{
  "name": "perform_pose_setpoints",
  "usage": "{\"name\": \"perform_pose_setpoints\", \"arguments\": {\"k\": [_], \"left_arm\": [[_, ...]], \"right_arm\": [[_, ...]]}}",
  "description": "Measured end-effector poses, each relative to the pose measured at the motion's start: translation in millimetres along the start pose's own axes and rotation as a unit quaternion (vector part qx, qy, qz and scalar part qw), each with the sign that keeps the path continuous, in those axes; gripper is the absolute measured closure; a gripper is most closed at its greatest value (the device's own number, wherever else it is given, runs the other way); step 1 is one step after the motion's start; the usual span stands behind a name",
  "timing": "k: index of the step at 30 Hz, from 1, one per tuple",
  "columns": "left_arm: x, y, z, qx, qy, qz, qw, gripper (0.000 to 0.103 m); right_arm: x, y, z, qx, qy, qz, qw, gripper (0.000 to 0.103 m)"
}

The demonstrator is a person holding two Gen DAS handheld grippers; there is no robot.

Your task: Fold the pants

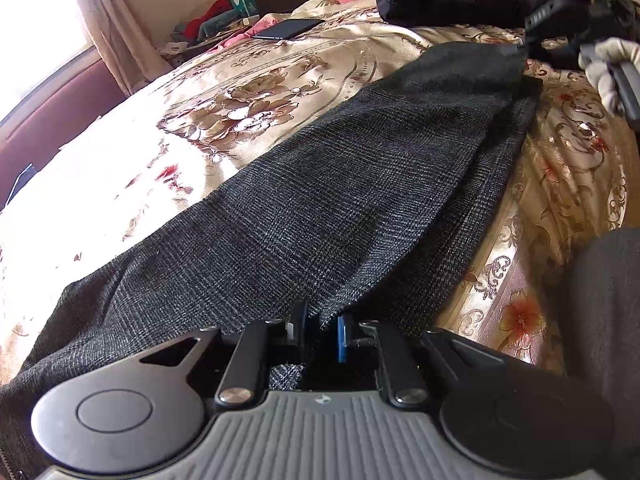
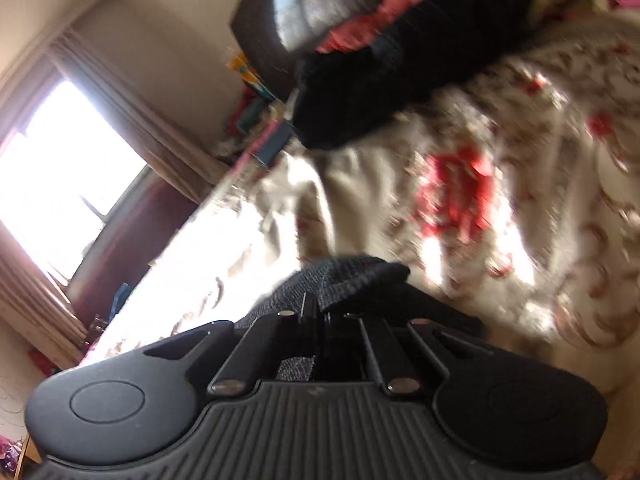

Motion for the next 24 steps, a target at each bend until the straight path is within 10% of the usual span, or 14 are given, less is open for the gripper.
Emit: {"name": "perform_pose_setpoints", "arguments": {"k": [6, 17, 24], "left_arm": [[4, -1, -1, -0.004, -0.024, -0.001, 0.9997, 0.076], [1, 0, -1, -0.003, -0.012, 0.004, 0.9999, 0.076], [5, 0, 0, 0.000, -0.026, 0.001, 0.9997, 0.076]], "right_arm": [[26, -1, 16, -0.017, -0.074, -0.015, 0.997, 0.093], [-44, 14, -38, 0.049, -0.041, -0.123, 0.990, 0.098], [22, -11, 9, -0.048, 0.002, 0.026, 0.999, 0.094]]}}
Point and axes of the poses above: each gripper's, at about its wrist camera, not at the fingertips, and y roughly against the way its jaws point, x to its right, z to its underside, the point moved 5 cm from there along -y, roughly the way its jaws point, and after that the axes turned 9 degrees about x, right-handed, at the moved point
